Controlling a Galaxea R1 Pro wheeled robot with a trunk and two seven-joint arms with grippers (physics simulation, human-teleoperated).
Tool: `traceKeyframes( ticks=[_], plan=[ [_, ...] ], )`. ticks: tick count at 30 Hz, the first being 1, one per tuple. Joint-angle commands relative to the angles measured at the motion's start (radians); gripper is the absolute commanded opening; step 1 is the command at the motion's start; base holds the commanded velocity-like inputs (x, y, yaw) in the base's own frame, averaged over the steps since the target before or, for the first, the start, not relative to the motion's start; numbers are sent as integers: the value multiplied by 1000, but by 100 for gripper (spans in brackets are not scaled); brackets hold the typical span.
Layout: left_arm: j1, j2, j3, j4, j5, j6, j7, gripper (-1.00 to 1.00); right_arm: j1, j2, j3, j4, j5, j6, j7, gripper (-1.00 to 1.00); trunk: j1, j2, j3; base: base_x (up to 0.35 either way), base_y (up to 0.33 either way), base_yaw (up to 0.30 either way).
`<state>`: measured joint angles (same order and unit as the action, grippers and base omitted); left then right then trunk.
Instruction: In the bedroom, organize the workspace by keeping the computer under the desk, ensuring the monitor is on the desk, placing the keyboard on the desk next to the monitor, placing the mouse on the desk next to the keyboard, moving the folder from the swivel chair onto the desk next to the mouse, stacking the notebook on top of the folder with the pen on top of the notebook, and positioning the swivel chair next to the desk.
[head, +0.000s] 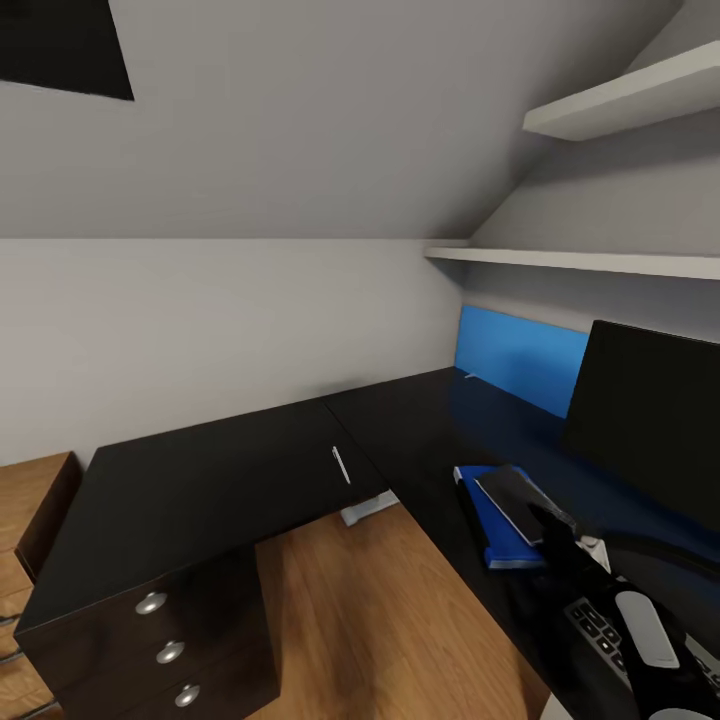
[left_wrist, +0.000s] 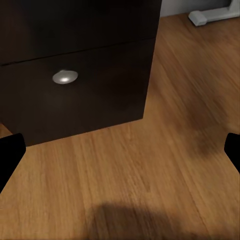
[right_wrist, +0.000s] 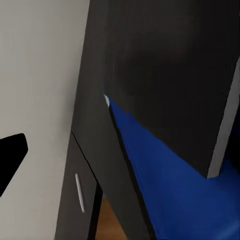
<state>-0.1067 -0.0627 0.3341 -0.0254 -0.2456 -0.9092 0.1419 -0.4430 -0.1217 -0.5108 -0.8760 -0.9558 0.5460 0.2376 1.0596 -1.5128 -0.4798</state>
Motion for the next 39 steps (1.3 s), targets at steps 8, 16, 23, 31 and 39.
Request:
traceKeyframes(
  ticks=[8,16,23,31,39],
  plan=[
    [-1,0,2,0,-11,-2,10,100,0,0,-3,15,23,3,-1,100,0,0,-1,0,0,0],
    [-1,0,2,0,-11,-2,10,100,0,0,-3,15,23,3,-1,100,0,0,-1,0,0,0],
    [-1,0,3,0,-11,-1,10,100,0,0,-3,15,23,3,-1,100,-19,35,15,0,0,0],
    [-1,0,3,1,-11,-1,10,100,-1,0,-3,15,23,3,-1,100,-27,49,21,0,0,0],
    [-1,0,3,1,-11,-2,10,100,-1,0,-3,15,23,3,-1,100,-58,105,46,0,0,0]
  ],
)
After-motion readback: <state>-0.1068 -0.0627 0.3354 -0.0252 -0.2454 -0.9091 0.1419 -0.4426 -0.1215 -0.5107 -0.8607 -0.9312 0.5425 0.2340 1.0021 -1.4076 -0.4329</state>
